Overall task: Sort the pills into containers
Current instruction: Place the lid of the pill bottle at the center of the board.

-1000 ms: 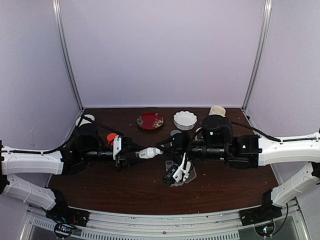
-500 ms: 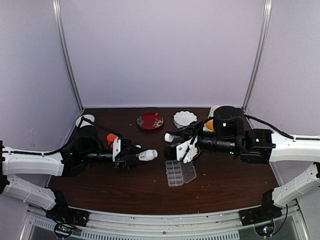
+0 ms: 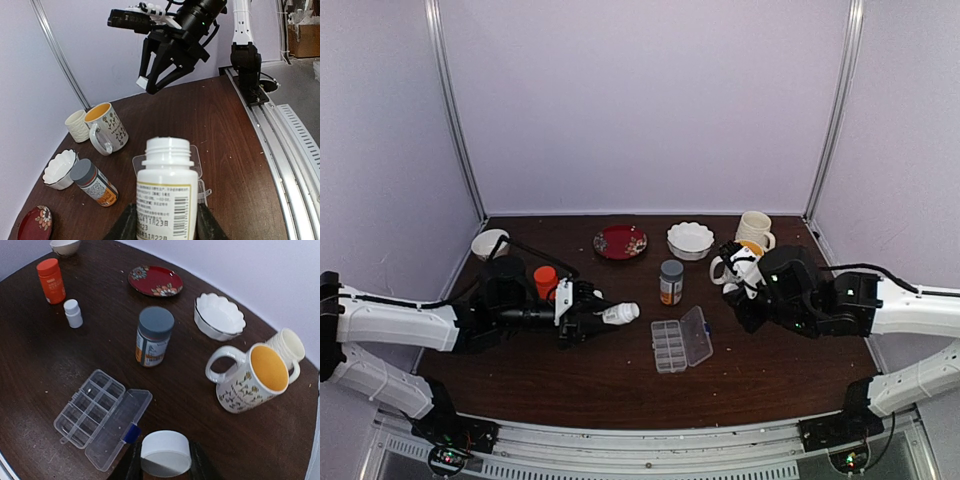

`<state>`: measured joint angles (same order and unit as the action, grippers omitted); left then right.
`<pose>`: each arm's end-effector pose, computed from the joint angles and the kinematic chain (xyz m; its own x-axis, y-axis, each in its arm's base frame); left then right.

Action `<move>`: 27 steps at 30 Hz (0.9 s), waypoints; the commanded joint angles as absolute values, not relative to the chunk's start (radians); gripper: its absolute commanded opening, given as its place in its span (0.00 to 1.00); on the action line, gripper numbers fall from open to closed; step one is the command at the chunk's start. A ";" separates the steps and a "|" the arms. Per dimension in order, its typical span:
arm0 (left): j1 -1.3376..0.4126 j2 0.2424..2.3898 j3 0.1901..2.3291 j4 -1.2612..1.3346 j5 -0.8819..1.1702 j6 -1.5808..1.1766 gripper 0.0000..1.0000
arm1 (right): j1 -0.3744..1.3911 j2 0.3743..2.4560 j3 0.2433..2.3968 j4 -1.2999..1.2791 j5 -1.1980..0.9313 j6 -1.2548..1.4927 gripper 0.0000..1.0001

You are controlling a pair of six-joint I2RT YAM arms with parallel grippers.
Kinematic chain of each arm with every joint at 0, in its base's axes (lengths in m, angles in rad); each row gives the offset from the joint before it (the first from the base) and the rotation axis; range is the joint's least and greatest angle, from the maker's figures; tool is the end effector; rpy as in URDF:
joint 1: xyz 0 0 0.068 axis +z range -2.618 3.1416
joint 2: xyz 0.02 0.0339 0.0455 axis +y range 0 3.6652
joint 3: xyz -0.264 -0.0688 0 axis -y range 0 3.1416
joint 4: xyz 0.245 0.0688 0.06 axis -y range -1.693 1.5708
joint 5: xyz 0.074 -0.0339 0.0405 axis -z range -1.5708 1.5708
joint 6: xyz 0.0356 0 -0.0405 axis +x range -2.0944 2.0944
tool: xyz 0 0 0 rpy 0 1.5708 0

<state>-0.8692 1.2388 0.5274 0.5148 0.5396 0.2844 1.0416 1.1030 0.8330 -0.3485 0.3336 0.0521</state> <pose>0.1546 -0.2113 0.2282 0.1541 0.1906 -0.9695 0.9765 0.1202 0.1788 0.1316 0.2020 0.2792 -0.3278 -0.4630 -0.8235 -0.6648 0.7324 -0.1472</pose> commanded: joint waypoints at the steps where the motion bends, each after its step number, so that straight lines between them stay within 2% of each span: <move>1: -0.867 1.292 0.531 0.560 0.529 0.235 0.14 | 0.965 1.096 0.763 -0.438 0.292 0.368 0.02; 9: -0.868 1.375 0.497 0.653 0.482 0.185 0.11 | 0.887 1.286 0.727 -0.496 0.127 0.467 0.03; 15: -0.886 1.435 0.503 0.631 0.469 0.199 0.10 | 0.867 1.425 0.736 -0.471 0.017 0.463 0.11; 21: -0.903 1.493 0.514 0.613 0.447 0.206 0.10 | 0.851 1.520 0.745 -0.450 -0.020 0.456 0.16; 24: -0.915 1.518 0.531 0.595 0.442 0.212 0.10 | 0.849 1.536 0.751 -0.446 -0.032 0.450 0.28; 27: -0.927 1.549 0.547 0.593 0.439 0.205 0.10 | 0.848 1.529 0.762 -0.455 -0.021 0.445 0.52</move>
<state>-0.9108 1.5166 0.5125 0.5674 0.4511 0.2085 0.8547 1.5188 0.7456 -0.4618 -0.0051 0.4469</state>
